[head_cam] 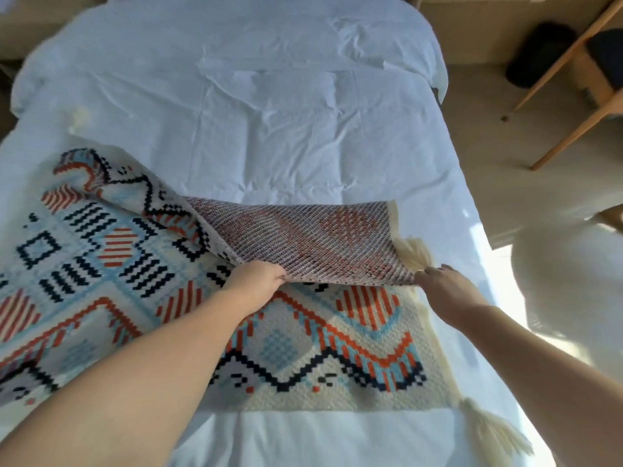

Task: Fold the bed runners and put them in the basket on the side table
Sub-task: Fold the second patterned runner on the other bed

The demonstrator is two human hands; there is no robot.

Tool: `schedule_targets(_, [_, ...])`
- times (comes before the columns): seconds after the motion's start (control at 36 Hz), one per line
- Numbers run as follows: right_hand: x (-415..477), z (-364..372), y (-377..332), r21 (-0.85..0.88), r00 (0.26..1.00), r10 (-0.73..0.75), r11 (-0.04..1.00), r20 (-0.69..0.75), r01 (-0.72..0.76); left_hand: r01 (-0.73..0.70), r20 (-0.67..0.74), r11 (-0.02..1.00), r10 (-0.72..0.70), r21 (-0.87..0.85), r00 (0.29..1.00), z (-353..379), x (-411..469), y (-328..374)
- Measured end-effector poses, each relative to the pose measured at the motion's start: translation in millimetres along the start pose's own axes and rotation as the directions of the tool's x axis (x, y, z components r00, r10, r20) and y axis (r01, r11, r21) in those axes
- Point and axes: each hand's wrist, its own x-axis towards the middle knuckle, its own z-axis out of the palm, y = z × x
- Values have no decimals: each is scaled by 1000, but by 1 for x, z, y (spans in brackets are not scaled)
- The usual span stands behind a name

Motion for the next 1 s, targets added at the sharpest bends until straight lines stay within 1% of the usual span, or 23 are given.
schedule_targets(0.06, [-11,13,4,5,993,-66,998,-95,67,-8,10,1000,8,-8,1000,8,-12,3])
schedule_targets(0.08, [-18,16,6,0,990,-83,997,-117,83,-15,15,1000,15,-3,1000,11,-19,6])
schedule_targets(0.11, [-26,19,8,-25,992,-84,996,-91,82,-22,21,1000,22,5,1000,14,-26,9])
schedule_targets(0.17, [-42,21,7,-99,997,-69,993,22,71,-31,22,999,30,19,999,20,-42,15])
schedule_targets(0.25, [-63,18,4,-140,993,-77,986,88,89,-12,31,999,11,33,999,27,-65,20])
schedule_targets(0.31, [-75,23,6,-115,992,-96,988,85,106,7,43,999,-10,48,999,35,-78,23])
schedule_targets(0.39, [-91,37,12,-38,984,-179,983,7,179,29,50,998,-32,59,998,45,-97,31])
schedule_targets(0.42, [-95,39,13,-29,980,-199,980,2,199,36,46,998,-38,56,998,50,-103,34])
schedule_targets(0.5, [-108,46,16,-101,977,-189,975,101,199,56,60,998,-58,28,997,66,-120,43])
schedule_targets(0.61, [-123,52,22,-117,970,-233,964,72,240,73,46,994,-76,79,996,85,-138,59])
schedule_targets(0.67, [-134,54,24,-168,967,-222,956,123,241,76,56,992,-82,103,995,95,-145,67])
schedule_targets(0.72, [-143,56,23,-191,964,-212,952,163,241,87,78,992,-94,88,993,106,-152,69])
schedule_targets(0.83, [-153,75,22,-177,957,-188,957,222,229,163,86,987,-164,16,983,143,-152,52])
schedule_targets(0.89, [-154,87,18,-174,958,-184,959,221,224,145,71,989,-145,-1,987,143,-156,57])
schedule_targets(1.0, [-153,102,4,-196,955,-190,952,226,236,66,-10,996,-67,-51,998,153,-165,64])
